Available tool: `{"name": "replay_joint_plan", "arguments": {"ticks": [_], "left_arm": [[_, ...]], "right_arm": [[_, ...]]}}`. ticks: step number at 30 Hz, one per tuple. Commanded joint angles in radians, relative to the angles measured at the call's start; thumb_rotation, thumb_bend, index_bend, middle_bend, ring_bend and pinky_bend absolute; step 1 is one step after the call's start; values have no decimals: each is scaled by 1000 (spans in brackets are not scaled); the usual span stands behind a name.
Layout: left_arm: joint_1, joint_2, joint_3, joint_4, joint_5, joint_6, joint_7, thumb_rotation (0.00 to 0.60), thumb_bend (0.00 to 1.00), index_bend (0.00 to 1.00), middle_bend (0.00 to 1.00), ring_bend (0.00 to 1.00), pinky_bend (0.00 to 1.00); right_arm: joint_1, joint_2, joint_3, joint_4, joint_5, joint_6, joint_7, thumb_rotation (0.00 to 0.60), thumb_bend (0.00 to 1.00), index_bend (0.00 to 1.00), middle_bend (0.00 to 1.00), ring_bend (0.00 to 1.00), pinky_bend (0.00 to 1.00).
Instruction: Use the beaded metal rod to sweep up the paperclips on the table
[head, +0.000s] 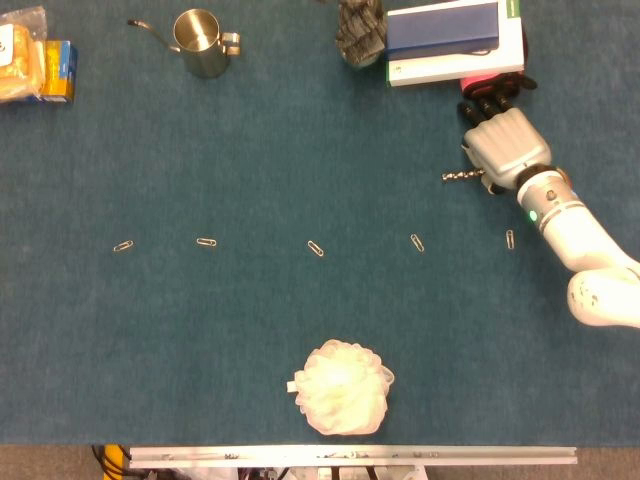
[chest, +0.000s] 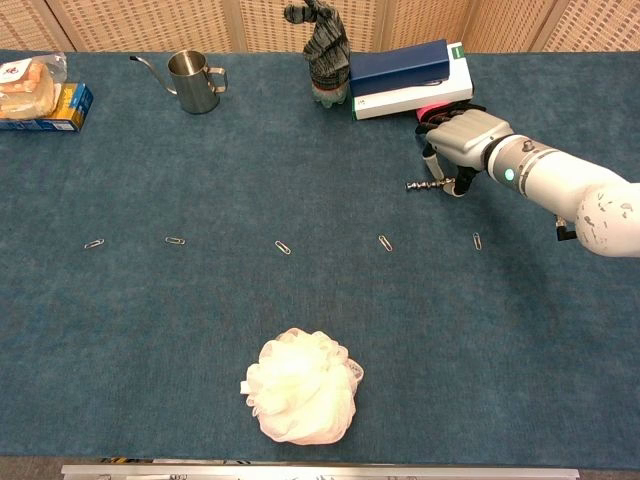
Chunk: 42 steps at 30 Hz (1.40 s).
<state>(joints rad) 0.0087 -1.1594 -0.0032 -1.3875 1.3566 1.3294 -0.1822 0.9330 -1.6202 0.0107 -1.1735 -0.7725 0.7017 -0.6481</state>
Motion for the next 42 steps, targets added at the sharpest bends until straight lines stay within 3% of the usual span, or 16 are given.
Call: {"name": "replay_joint_plan", "arguments": {"ticks": [1, 19, 31, 42], "left_arm": [[0, 0, 0, 0, 0, 0, -1, 600, 136, 494, 396, 289, 348], [0, 3, -3, -7, 1, 2, 5, 600, 137, 494, 395, 289, 348], [-5, 8, -9, -29, 0, 5, 26, 600, 137, 494, 395, 289, 348], [-9, 13, -13, -67, -1, 16, 69, 600, 137, 494, 395, 289, 348]], "right_arm": [[0, -1, -1, 0, 1, -1, -1, 600, 306, 556, 57, 0, 76], [-15, 25, 5, -51, -35, 45, 15, 600, 352, 596, 57, 0, 76], [-66, 154, 1, -255, -112, 160, 27, 600, 353, 598, 58, 0, 76], [-147, 303, -64, -456, -193, 248, 20, 600, 353, 598, 58, 0, 76]]}}
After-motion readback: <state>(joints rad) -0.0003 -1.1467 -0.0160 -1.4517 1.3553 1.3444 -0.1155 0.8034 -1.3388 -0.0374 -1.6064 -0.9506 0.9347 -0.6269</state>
